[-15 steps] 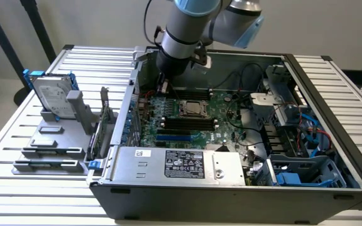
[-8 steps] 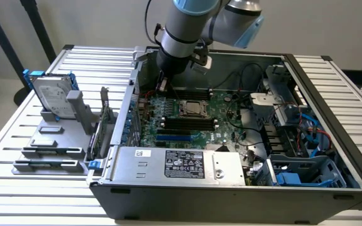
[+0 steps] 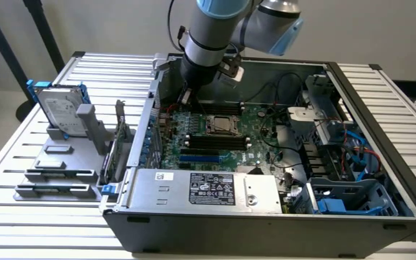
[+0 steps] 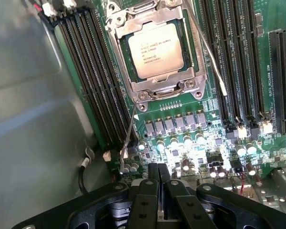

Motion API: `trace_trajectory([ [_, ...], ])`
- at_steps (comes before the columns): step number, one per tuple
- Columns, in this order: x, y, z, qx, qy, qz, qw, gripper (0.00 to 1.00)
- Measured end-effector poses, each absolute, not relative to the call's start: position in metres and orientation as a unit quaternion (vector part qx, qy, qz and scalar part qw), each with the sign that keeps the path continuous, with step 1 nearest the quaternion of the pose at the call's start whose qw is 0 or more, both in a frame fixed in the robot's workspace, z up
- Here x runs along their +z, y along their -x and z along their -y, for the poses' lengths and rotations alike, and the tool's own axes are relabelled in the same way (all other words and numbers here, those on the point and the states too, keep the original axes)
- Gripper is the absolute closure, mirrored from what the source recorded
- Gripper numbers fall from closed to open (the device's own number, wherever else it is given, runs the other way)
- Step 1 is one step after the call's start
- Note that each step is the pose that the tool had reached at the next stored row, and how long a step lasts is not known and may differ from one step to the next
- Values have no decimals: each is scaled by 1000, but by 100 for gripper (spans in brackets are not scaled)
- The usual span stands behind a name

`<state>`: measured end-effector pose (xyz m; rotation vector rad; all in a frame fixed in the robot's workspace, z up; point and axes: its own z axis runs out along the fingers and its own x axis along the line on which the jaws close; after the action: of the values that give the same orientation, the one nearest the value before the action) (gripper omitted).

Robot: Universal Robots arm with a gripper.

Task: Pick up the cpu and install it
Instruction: 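Install the first cpu locking lever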

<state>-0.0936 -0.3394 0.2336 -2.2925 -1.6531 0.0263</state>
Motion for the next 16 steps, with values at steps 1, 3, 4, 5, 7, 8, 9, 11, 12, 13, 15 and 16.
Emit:
trace_trajectory([
  [1,234,94,339,8,804,573,157,86],
  [3,234,94,339,4,810,565,157,86],
  [4,234,94,339,2,813,561,157,86],
  [5,234,94,339,0,816,557,158,86],
  [7,234,94,339,-3,821,548,158,86],
  [8,234,94,339,-4,824,544,158,86],
  [9,234,94,339,-5,828,538,158,86],
  [11,234,94,339,-8,836,525,158,86],
  [12,234,94,339,-9,840,518,158,86],
  [13,234,94,339,-10,845,511,158,86],
  [15,234,94,339,-13,853,497,158,86],
  [16,234,94,339,-14,857,491,158,86],
])
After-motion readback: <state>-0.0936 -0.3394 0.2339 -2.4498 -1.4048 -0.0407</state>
